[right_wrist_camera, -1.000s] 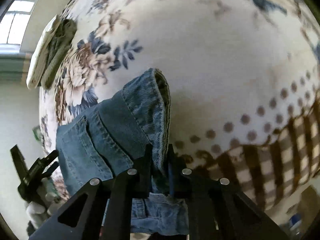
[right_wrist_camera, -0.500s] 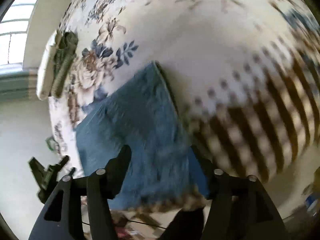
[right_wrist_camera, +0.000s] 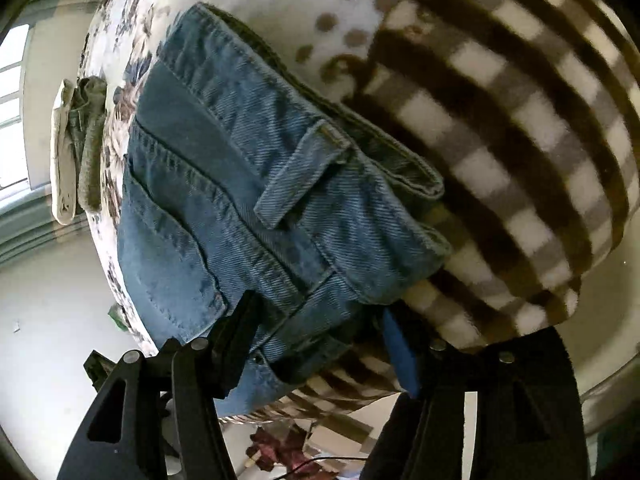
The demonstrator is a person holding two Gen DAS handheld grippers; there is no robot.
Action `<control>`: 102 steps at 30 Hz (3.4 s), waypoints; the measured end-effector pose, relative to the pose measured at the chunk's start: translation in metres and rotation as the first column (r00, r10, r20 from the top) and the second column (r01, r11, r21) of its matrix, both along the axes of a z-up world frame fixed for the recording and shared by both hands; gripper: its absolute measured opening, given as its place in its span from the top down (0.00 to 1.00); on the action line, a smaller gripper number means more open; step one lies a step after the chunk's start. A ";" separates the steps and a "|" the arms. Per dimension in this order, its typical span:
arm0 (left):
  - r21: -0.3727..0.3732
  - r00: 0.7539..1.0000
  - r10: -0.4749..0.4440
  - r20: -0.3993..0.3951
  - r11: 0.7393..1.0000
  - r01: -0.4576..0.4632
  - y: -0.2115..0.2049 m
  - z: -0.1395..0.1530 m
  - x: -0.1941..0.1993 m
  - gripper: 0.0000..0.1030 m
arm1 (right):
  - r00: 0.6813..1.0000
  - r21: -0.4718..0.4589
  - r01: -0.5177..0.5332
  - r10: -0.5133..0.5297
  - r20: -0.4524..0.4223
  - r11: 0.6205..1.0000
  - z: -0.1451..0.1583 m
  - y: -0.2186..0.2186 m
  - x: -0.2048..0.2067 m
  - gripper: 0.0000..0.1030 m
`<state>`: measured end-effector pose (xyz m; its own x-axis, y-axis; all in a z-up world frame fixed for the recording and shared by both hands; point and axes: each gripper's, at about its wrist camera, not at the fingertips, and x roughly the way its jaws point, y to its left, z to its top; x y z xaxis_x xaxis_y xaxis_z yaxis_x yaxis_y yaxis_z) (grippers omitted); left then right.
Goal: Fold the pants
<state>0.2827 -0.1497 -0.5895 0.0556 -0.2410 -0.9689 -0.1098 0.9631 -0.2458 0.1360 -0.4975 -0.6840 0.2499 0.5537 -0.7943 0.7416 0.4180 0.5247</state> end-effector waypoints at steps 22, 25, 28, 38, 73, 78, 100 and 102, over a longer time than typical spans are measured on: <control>-0.188 0.999 0.046 -0.021 0.981 -0.049 -0.002 -0.018 0.005 0.02 | 0.949 0.295 0.148 -0.220 0.226 0.944 -0.019 0.040 0.005 0.14; -0.191 0.999 0.037 -0.022 0.981 -0.041 -0.002 -0.018 0.005 0.02 | 0.947 0.290 0.117 -0.195 0.257 0.950 -0.003 0.039 0.006 0.14; -0.193 0.999 0.029 -0.025 0.981 -0.033 0.000 -0.019 0.005 0.02 | 0.947 0.279 0.108 -0.184 0.262 0.954 0.000 0.032 0.011 0.14; -0.210 0.999 0.033 -0.030 0.977 -0.039 0.004 -0.022 0.008 0.02 | 0.935 0.252 0.156 -0.225 0.273 0.955 -0.005 0.032 0.032 0.14; -0.398 0.948 0.154 0.279 0.917 -0.032 0.020 0.170 0.075 0.82 | 0.869 0.054 -0.023 -0.007 0.494 0.998 0.195 0.015 0.136 0.74; -0.427 0.928 0.163 0.334 0.904 -0.005 0.044 0.194 0.167 0.82 | 0.824 0.010 -0.004 -0.003 0.567 1.000 0.238 0.036 0.234 0.74; -0.318 0.911 0.113 0.396 0.948 0.021 0.156 0.124 0.503 0.80 | 0.814 -0.085 -0.093 0.125 0.567 0.992 0.164 0.159 0.611 0.68; -0.332 0.915 0.122 0.385 0.943 0.014 0.159 0.123 0.500 0.80 | 0.838 -0.050 -0.111 0.121 0.531 0.992 0.158 0.151 0.604 0.63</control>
